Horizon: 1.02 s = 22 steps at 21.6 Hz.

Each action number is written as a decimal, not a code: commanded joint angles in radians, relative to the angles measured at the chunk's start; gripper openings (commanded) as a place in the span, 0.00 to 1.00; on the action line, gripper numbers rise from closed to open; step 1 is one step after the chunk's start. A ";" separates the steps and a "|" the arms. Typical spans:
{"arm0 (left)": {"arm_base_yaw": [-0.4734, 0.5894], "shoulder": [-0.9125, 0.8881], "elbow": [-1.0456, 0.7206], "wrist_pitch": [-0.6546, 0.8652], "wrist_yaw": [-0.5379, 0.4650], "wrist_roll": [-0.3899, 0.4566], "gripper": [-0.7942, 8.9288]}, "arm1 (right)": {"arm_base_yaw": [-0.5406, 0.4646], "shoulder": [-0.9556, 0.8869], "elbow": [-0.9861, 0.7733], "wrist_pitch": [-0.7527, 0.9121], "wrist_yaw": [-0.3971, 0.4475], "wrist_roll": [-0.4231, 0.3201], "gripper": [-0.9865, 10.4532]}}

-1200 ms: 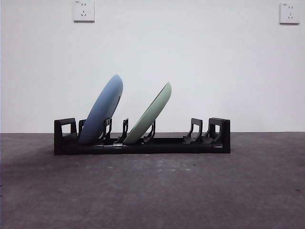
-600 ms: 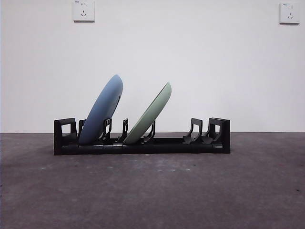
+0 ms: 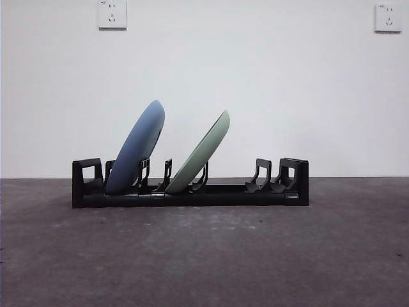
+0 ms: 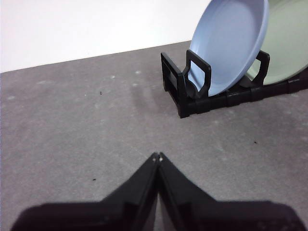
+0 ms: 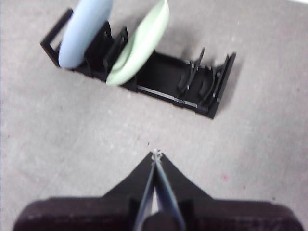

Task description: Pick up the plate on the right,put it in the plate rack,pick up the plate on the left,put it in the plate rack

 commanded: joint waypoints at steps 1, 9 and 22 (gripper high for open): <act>0.003 -0.003 -0.010 0.010 0.005 -0.032 0.08 | 0.000 0.004 -0.007 0.014 0.002 -0.004 0.09; 0.004 0.003 -0.010 0.010 0.005 -0.034 0.08 | 0.000 0.004 -0.007 0.014 0.005 -0.004 0.09; 0.004 0.016 -0.010 0.010 0.005 -0.032 0.08 | -0.190 -0.326 -0.019 0.083 0.017 -0.011 0.09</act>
